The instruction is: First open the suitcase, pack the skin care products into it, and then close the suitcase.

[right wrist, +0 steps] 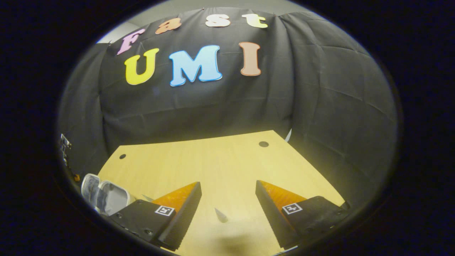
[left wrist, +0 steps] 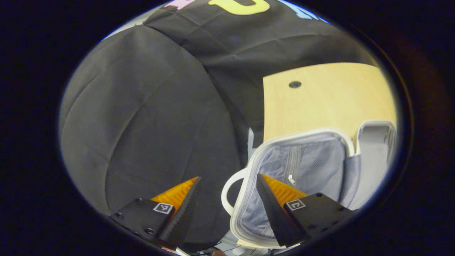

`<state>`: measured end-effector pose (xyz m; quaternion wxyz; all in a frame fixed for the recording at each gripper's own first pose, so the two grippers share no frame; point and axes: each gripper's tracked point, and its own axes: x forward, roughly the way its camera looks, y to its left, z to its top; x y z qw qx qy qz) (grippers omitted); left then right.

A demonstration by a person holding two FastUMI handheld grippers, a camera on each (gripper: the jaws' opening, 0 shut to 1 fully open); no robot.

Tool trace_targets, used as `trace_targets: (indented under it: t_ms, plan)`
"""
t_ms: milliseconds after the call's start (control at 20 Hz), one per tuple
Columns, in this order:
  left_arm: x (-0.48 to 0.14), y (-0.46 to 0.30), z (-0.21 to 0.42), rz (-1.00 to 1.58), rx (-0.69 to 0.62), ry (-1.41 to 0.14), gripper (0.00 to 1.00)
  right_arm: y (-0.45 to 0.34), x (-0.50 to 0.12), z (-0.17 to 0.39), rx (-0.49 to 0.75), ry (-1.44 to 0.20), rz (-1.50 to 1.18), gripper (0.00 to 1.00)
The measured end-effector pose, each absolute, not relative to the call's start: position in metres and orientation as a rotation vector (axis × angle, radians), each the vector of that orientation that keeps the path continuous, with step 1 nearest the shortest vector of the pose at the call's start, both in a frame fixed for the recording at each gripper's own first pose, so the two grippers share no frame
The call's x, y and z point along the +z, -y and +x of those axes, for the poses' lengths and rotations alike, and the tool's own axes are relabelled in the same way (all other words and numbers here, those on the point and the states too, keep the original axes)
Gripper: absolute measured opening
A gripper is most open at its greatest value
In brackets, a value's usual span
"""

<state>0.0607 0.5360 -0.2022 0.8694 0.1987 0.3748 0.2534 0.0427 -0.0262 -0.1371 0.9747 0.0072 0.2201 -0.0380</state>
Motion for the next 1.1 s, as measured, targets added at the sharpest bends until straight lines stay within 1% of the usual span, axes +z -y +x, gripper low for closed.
trace_targets:
  t_ms: [100, 300, 450, 550, 600, 700, 750, 900, 1050, 1100]
  plan:
    - [-0.183, -0.476, 0.075, 0.343, 0.443, -0.682, 0.98, 0.024, -0.142, 0.041, -0.05, -0.453, -0.004, 0.94]
    - [-0.181, -0.271, 0.1, 0.11, 0.067, -0.558, 0.98, 0.027, -0.152, 0.035, -0.021, -0.481, 0.006, 0.93]
    - [-0.216, -0.112, 0.084, 0.05, -0.212, -0.567, 0.98, 0.041, -0.157, 0.027, -0.03, -0.495, 0.009, 0.93]
    - [-0.246, -0.044, 0.068, 0.083, -0.314, -0.615, 0.99, 0.054, -0.16, 0.021, -0.045, -0.507, 0.011, 0.94]
    - [-0.258, -0.024, 0.066, 0.101, -0.352, -0.632, 0.99, 0.062, -0.161, 0.018, -0.055, -0.516, 0.012, 0.94]
    - [-0.28, 0.015, 0.07, 0.136, -0.381, -0.633, 0.99, 0.08, -0.165, 0.011, -0.081, -0.533, 0.019, 0.93]
    - [-0.286, 0.029, 0.076, 0.155, -0.373, -0.622, 0.99, 0.087, -0.167, 0.007, -0.092, -0.542, 0.022, 0.93]
    - [-0.302, 0.043, 0.097, 0.164, -0.293, -0.588, 0.99, 0.11, -0.169, -0.003, -0.126, -0.558, 0.014, 0.93]
    - [-0.327, 0.052, 0.113, 0.144, -0.217, -0.603, 0.99, 0.128, -0.172, -0.013, -0.146, -0.579, -0.01, 0.93]
    - [-0.331, 0.054, 0.12, 0.131, -0.192, -0.598, 0.96, 0.133, -0.174, -0.016, -0.149, -0.591, -0.024, 0.95]
